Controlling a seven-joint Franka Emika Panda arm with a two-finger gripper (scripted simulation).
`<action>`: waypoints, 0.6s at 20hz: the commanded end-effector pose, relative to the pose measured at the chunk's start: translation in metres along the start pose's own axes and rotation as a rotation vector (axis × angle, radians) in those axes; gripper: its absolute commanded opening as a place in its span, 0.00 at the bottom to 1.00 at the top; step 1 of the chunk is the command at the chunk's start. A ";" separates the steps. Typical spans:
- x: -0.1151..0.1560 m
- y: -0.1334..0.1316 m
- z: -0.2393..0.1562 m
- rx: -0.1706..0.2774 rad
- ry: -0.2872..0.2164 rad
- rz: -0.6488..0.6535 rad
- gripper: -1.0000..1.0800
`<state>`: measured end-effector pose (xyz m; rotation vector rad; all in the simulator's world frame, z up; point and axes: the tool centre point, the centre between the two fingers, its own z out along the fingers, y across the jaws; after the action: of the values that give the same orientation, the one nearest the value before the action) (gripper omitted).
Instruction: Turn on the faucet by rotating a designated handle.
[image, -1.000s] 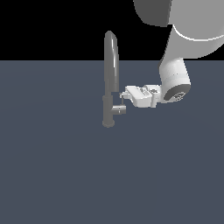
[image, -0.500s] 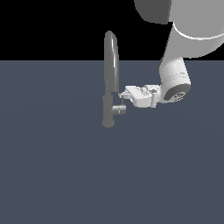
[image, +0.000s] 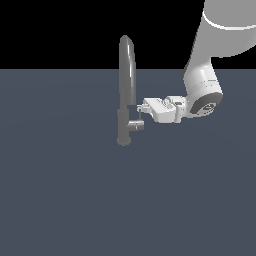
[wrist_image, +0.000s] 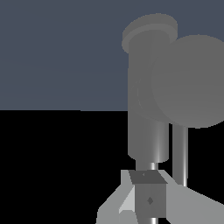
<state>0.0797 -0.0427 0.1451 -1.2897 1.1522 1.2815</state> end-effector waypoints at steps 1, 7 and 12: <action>-0.002 0.005 0.000 0.000 0.000 0.000 0.00; -0.001 0.011 0.000 0.004 0.002 0.001 0.00; -0.001 0.023 0.000 0.003 0.001 0.001 0.00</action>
<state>0.0628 -0.0445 0.1452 -1.2890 1.1573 1.2708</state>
